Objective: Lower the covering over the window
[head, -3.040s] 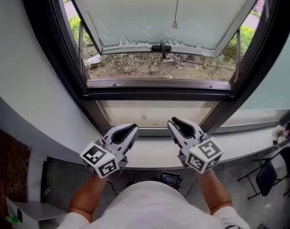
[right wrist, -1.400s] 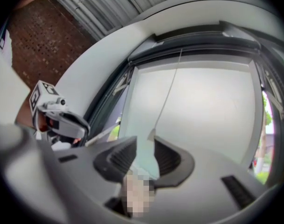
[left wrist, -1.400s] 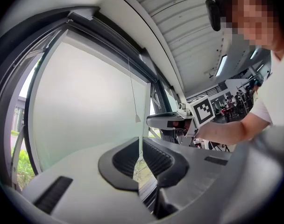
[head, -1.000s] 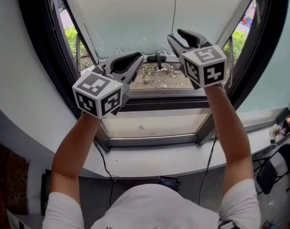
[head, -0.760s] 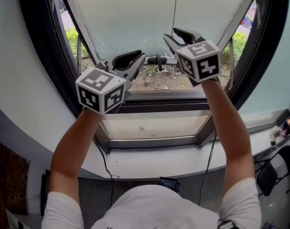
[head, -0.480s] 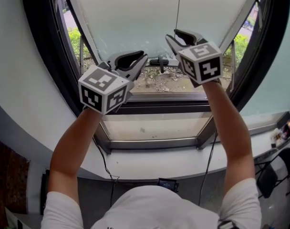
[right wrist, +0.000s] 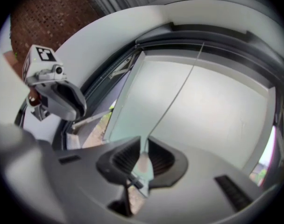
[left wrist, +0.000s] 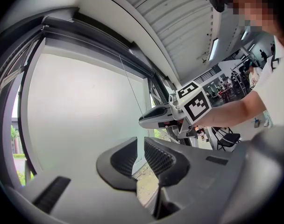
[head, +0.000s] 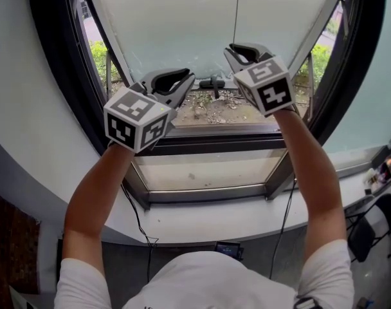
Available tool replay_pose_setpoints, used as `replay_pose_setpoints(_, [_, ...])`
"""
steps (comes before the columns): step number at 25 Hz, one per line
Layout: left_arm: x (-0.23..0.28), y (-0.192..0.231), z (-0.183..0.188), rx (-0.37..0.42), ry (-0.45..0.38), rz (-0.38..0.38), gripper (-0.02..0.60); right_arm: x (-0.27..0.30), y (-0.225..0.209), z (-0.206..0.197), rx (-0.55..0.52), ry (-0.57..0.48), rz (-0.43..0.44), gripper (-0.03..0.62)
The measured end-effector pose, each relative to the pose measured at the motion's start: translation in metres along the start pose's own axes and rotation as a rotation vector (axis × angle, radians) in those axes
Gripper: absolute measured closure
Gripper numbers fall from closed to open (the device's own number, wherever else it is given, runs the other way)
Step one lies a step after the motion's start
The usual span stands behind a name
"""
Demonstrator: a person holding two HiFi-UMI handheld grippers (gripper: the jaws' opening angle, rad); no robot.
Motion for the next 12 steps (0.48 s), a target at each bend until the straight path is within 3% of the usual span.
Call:
replay_pose_setpoints(7, [-0.009,0.005,0.003,0.049,0.023,0.008,0.537,-0.003,0.015,0.008,-0.333,0.067,-0.05,0.536])
replay_pose_setpoints(12, [-0.013,0.006,0.006,0.066,0.028,0.018,0.537,-0.008,0.022,0.013,-0.497,0.131,-0.06,0.536])
Point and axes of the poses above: the fingertips, and each gripper's own axes: x forward along the fingers, y to its left, z out of its top, the point moved 3 cm from there along -x, backward along the fingers, and after that the axes turned 3 degrees about -x, right-handed, at the moved point
